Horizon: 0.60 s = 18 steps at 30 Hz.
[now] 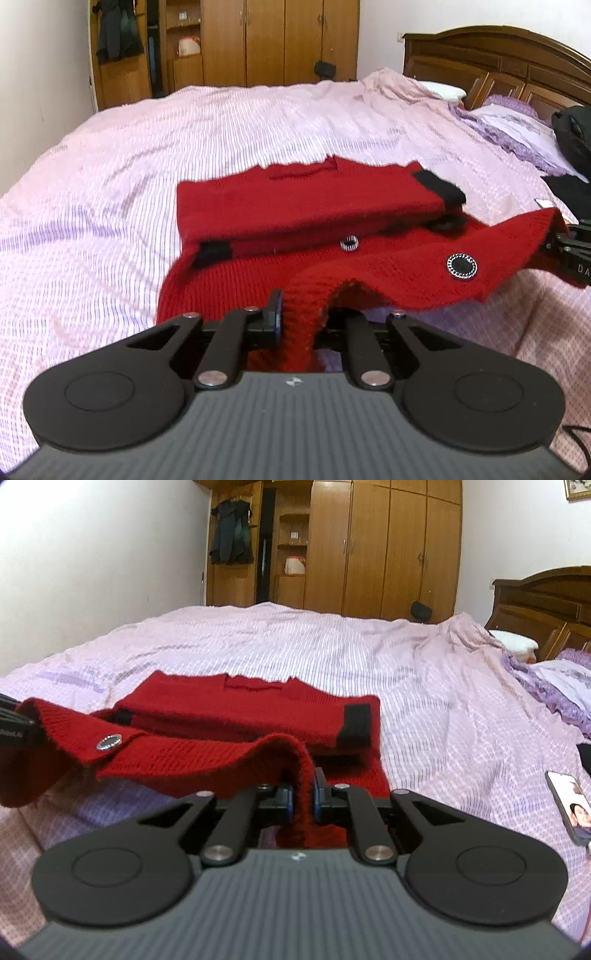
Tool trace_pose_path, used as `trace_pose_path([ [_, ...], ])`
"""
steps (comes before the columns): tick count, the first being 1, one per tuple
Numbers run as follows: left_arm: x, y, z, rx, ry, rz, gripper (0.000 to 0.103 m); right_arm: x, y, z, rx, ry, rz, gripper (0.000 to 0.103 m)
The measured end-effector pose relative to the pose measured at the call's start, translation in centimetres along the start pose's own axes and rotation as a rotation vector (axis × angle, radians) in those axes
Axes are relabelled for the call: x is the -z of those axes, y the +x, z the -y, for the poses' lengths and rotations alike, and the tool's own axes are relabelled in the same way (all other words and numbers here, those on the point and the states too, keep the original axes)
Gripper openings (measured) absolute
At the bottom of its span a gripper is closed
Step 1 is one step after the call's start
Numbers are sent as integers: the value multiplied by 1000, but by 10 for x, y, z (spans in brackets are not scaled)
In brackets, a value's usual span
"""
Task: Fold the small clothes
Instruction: 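Grasp the red hem with the left tool while the right tool grasps it too, then lift the hem with both tools and fold it over toward the collar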
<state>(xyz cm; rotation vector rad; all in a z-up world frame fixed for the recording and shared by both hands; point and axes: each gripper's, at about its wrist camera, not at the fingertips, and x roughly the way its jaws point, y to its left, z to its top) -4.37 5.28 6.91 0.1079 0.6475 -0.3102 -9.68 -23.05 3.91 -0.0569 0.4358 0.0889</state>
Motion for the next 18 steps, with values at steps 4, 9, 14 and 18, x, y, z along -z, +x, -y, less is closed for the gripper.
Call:
trace_pose_path([
  [4,-11,4,-2,-9,-4,25,13,-9,7,1,10,-13,21,12],
  [9,-25,12,-8,-19,-15,42,13,-21,16,2,19,-28,48,12],
  [14,-43,24,-15,-18,-24,47,13,-34,31,2,31,-29,62,12],
  [18,-61,35,-23,-23,-31,58,13,-49,44,1,40,-31,83,12],
])
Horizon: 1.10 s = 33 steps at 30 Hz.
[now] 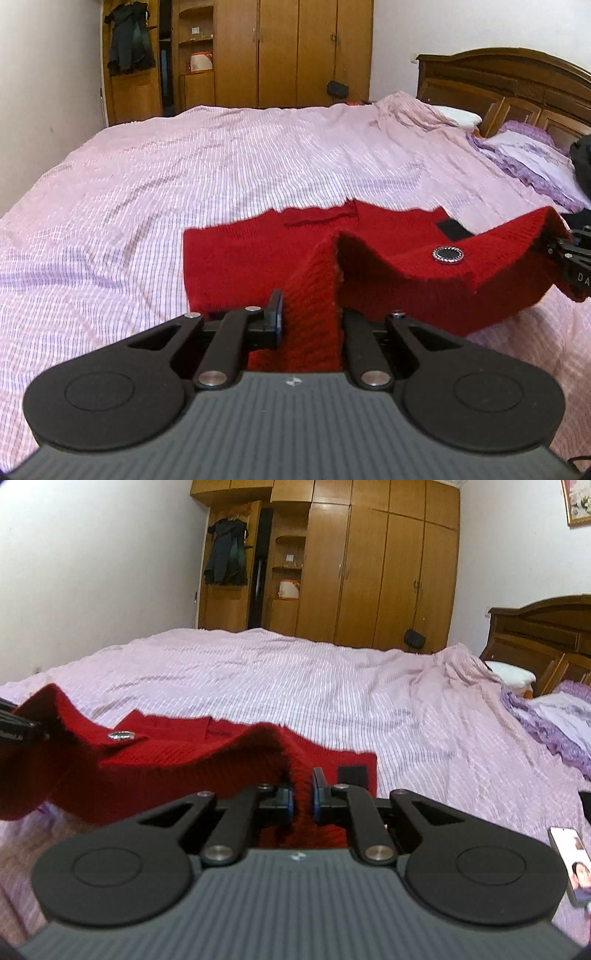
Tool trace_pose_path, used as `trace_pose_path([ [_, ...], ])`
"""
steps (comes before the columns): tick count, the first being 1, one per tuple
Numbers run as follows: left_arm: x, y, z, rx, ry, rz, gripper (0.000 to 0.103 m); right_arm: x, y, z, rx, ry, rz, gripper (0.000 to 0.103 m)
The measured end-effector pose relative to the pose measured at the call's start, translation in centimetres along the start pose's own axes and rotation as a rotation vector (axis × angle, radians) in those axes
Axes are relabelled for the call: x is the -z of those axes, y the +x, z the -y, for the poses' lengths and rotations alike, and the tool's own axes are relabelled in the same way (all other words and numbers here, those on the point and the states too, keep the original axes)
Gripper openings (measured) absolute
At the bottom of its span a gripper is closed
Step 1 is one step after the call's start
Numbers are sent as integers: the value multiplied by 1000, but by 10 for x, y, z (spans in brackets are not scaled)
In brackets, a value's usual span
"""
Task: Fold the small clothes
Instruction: 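Lift the hem with both tools and fold it over toward the collar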
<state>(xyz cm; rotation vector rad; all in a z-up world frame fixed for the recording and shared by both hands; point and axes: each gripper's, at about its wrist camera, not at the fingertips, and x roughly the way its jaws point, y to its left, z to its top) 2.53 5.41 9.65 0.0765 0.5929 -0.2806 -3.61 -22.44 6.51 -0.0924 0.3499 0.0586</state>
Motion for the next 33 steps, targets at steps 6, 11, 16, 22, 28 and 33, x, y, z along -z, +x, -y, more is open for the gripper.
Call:
trace_pose_path([
  [6,-33,25,-8,-19,21,25,13,-22,25,-1,32,-11,34,12],
  [11,-62,53,-9,-14,59,42,13,-33,52,5,81,10,26,12],
  [16,-75,98,-12,-14,90,6,13,-34,87,8,110,33,-21,12],
  [22,-70,160,-25,-8,64,-77,13,-20,133,3,144,20,-91,12],
  [28,-60,198,-35,10,18,-129,14,-4,171,2,158,40,-185,12],
  [33,-59,198,-42,18,12,-137,31,5,186,-1,166,37,-218,13],
])
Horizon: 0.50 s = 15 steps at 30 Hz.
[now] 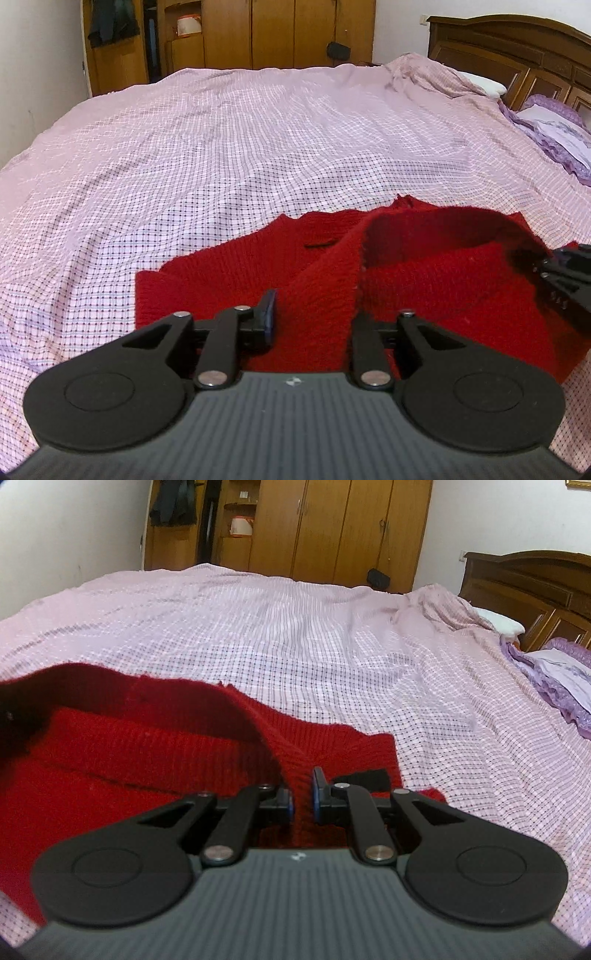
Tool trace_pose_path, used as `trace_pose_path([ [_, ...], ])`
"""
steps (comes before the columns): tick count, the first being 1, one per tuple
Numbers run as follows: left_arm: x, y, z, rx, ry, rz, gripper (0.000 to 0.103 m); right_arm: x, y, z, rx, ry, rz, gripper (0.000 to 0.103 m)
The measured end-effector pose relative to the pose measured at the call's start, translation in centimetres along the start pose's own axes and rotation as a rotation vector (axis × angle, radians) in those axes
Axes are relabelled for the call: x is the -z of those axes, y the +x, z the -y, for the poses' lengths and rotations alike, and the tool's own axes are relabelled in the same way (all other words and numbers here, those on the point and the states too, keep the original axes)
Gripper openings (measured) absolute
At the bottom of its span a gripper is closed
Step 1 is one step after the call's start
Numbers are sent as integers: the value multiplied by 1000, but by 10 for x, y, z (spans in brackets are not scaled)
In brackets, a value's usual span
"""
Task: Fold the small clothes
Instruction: 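Lift the hem with both tools and fold it over toward the collar, then open both tools and release the folded hem onto the cardigan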
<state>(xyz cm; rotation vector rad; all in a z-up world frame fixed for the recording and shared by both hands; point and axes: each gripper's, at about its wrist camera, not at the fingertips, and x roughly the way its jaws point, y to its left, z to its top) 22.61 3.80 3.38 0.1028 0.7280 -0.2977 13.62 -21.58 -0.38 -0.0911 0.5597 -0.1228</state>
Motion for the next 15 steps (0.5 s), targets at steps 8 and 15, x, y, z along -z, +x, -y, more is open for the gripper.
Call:
trace_pose_path([
  [8,-8,-41,-2,-25,24,28,53,-3,4,0,-11,1,-29,15],
  [15,-4,-76,0,-36,36,44,59,-3,-5,16,-70,73,-19,24],
])
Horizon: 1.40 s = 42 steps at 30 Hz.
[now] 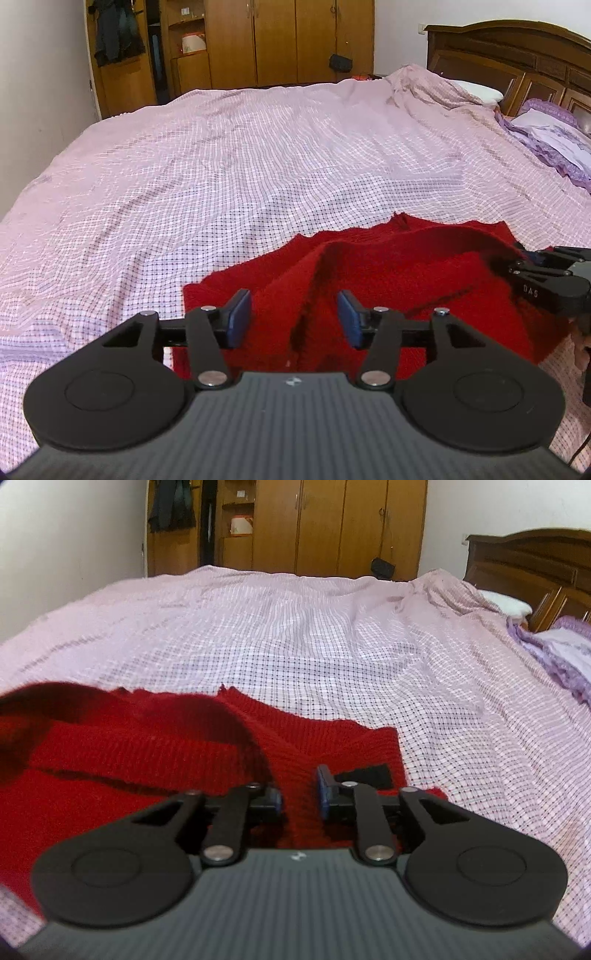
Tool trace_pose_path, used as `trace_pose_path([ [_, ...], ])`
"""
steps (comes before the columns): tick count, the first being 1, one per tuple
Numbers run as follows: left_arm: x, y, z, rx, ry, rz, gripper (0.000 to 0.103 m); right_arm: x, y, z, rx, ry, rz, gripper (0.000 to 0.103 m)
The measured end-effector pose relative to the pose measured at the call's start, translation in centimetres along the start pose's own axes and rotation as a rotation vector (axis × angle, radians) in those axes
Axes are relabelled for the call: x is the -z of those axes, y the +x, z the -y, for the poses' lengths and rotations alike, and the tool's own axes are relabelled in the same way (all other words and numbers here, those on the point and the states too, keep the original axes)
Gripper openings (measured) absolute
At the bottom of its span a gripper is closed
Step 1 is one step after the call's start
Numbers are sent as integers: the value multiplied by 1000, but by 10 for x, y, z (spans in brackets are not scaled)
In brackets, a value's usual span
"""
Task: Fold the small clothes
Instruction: 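Open both tools and release the folded hem onto the cardigan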
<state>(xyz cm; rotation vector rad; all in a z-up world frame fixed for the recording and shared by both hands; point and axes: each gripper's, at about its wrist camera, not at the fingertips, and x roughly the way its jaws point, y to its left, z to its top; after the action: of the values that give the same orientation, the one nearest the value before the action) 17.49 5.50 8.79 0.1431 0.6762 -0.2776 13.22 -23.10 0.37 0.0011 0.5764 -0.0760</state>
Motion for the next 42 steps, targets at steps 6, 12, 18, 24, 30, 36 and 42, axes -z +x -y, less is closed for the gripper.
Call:
trace_pose_path([
  [6,8,-9,-3,-6,19,-18,64,-6,-17,17,-58,54,17,50],
  [12,17,-11,-15,-21,-13,-23,64,-4,-36,25,-68,32,40,50],
  [18,28,-9,-25,-31,-42,-36,64,7,-56,35,-82,65,78,50],
  [24,38,1,-24,-40,-33,-65,64,13,-65,40,-72,77,88,55],
  [30,40,5,-26,-50,-53,-81,64,15,-66,50,-52,99,89,55],
  [36,37,8,-32,-74,-78,-79,64,19,-59,60,-54,126,63,57],
  [42,31,22,-47,-93,-112,-69,64,19,-42,67,-37,157,30,57],
])
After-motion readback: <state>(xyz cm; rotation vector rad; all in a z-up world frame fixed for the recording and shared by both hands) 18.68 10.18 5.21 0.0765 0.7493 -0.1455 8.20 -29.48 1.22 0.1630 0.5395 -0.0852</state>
